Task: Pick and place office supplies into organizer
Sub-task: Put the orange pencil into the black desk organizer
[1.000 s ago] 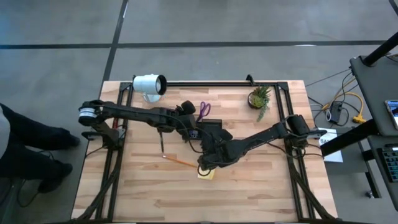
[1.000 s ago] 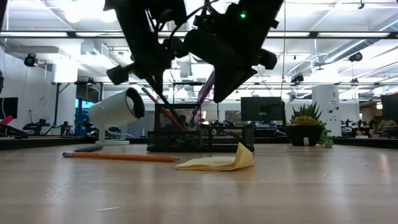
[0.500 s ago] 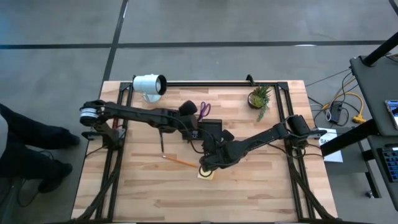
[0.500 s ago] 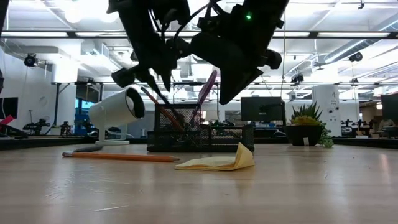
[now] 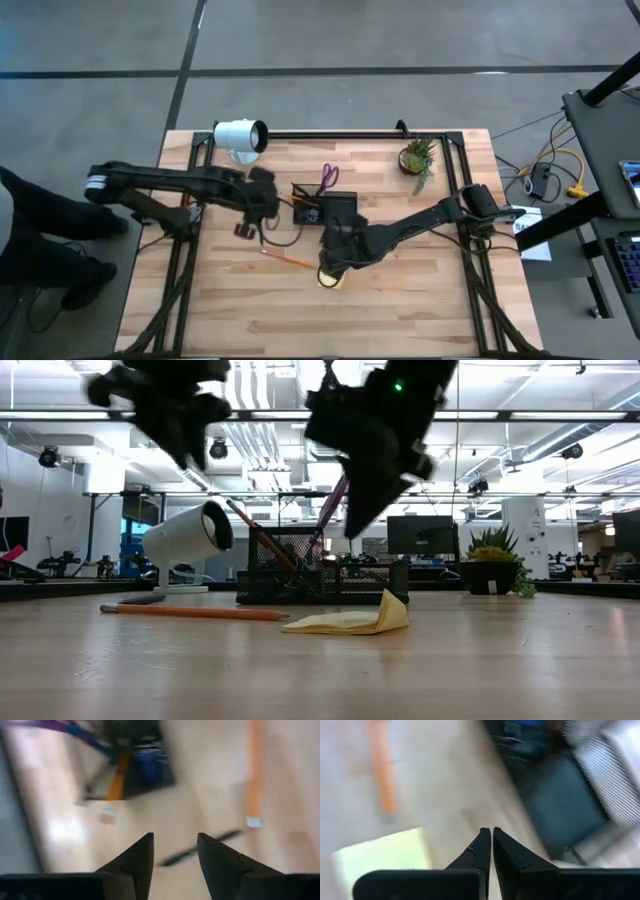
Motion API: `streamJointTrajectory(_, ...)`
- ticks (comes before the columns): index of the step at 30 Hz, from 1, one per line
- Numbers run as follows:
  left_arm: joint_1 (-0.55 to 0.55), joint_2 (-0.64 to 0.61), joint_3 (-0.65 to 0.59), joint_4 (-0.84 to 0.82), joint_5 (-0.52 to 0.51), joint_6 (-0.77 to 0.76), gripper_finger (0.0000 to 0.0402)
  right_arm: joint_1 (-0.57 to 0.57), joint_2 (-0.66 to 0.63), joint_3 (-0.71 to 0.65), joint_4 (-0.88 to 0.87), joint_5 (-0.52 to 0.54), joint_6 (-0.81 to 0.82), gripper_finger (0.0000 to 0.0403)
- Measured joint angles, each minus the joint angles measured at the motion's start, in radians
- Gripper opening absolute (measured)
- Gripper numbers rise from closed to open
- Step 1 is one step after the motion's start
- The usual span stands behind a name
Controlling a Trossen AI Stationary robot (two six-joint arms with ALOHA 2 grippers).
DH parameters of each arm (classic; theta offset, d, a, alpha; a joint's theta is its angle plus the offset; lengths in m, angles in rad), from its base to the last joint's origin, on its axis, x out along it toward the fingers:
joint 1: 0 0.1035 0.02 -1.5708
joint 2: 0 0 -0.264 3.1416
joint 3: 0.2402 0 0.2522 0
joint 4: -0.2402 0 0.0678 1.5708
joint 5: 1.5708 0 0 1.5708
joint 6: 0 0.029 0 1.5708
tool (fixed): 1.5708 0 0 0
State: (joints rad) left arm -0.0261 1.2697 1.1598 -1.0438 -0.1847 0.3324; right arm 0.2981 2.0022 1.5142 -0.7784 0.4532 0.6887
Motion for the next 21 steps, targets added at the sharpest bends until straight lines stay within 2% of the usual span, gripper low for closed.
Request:
streamJointTrajectory(4, -0.030, -0.114, -0.150, 0.058, 0.085, -0.042, 0.0117, -0.003, 0.000, -0.015, 0.151, -0.133, -0.225, 0.0009)
streamJointTrajectory(12, -0.081, -0.235, -0.453, 0.263, 0.147, -0.213, 0.0084, -0.019, 0.081, -0.036, 0.274, -0.227, -0.265, 0.0009)
streamJointTrajectory(16, -0.106, -0.254, -0.514, 0.395, 0.163, -0.251, 0.0081, -0.013, 0.125, 0.009, 0.285, -0.283, -0.292, 0.0009)
streamJointTrajectory(21, -0.113, -0.251, -0.544, 0.398, 0.166, -0.306, 0.0081, -0.008, 0.144, 0.036, 0.289, -0.277, -0.290, 0.0009)
